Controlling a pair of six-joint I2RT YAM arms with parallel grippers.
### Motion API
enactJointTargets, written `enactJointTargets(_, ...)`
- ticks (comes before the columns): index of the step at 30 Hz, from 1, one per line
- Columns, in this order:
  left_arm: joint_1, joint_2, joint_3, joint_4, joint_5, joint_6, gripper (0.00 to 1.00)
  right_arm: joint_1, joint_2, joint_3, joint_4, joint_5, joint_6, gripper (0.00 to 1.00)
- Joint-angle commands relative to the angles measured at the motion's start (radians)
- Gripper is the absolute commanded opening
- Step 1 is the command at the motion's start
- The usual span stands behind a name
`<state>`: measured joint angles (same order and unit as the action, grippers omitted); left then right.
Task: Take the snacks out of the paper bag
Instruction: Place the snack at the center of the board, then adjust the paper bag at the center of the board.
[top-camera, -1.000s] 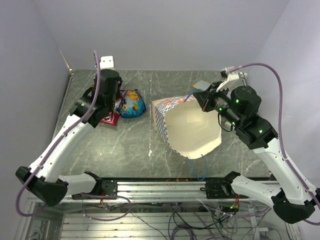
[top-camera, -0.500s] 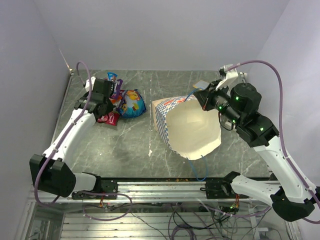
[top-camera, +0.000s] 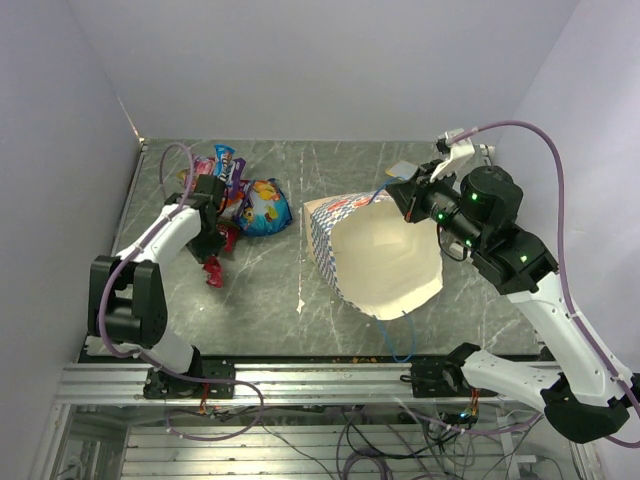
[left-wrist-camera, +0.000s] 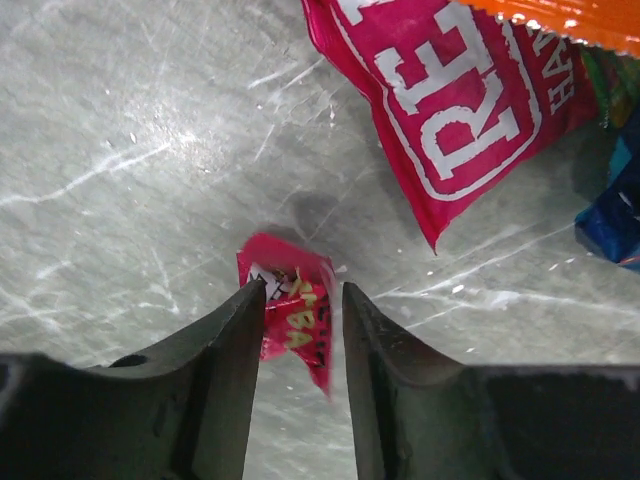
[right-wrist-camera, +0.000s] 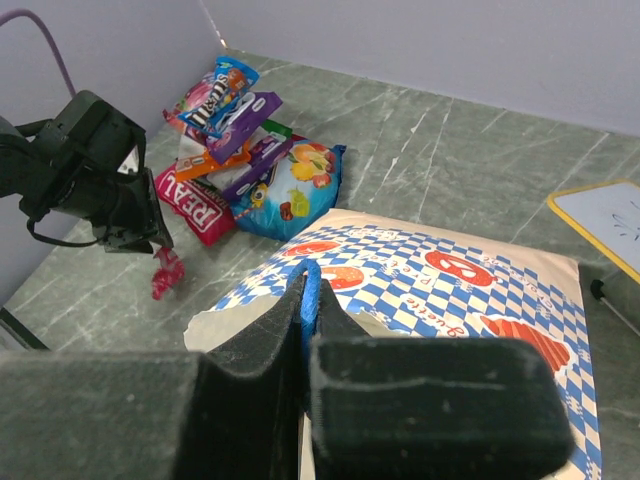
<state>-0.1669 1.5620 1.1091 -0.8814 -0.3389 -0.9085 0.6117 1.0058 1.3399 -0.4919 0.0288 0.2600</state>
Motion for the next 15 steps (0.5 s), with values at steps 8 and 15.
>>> enactJointTargets(8,-0.056,-0.086,0.139,-0.034,0.033,0.077,0.86,-0.001,0.025,0.108,-0.098,-0.048,0.039,0.0)
enactJointTargets(15,-0.098,-0.178,0.171,-0.023,0.023,0.122,0.99,-0.001,0.112,0.299,-0.185,-0.139,0.108,0.0)
